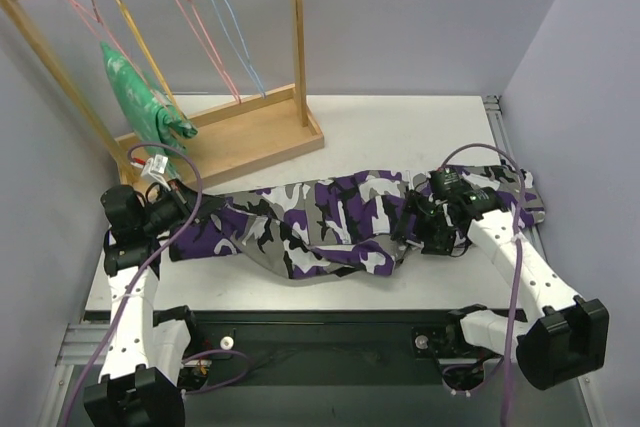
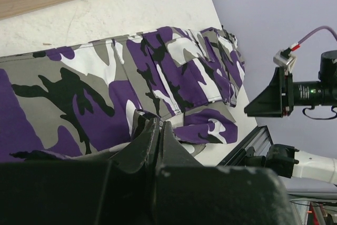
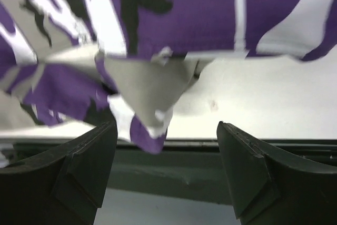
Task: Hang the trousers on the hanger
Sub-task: Flatten out the trousers at the center of the board.
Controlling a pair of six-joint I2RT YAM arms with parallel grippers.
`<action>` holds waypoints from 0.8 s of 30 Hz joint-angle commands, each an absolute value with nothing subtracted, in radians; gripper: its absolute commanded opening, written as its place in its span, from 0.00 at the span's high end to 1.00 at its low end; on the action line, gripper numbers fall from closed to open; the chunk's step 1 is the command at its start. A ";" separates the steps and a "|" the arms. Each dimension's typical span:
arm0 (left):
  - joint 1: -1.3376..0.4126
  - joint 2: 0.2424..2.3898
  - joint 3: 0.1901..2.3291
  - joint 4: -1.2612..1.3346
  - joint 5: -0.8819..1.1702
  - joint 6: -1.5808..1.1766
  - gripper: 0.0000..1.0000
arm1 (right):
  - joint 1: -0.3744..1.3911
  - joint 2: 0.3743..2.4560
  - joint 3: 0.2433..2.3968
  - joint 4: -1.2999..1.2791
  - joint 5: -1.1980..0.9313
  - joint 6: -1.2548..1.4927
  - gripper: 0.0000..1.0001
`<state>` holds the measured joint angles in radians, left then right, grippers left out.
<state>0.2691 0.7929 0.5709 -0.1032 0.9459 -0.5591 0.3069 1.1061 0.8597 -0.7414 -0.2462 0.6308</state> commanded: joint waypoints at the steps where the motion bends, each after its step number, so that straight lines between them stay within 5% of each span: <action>1: 0.265 0.776 0.633 -0.143 0.934 -0.518 1.00 | 0.253 1.178 0.907 -0.739 -0.130 0.698 0.22; 16: 0.342 0.908 0.888 -0.058 0.795 -0.672 1.00 | -0.285 1.166 0.818 -0.652 -0.084 0.759 0.19; 24: 0.414 0.979 0.942 0.035 0.815 -0.776 1.00 | -0.419 1.327 0.811 -0.491 -0.101 0.747 0.22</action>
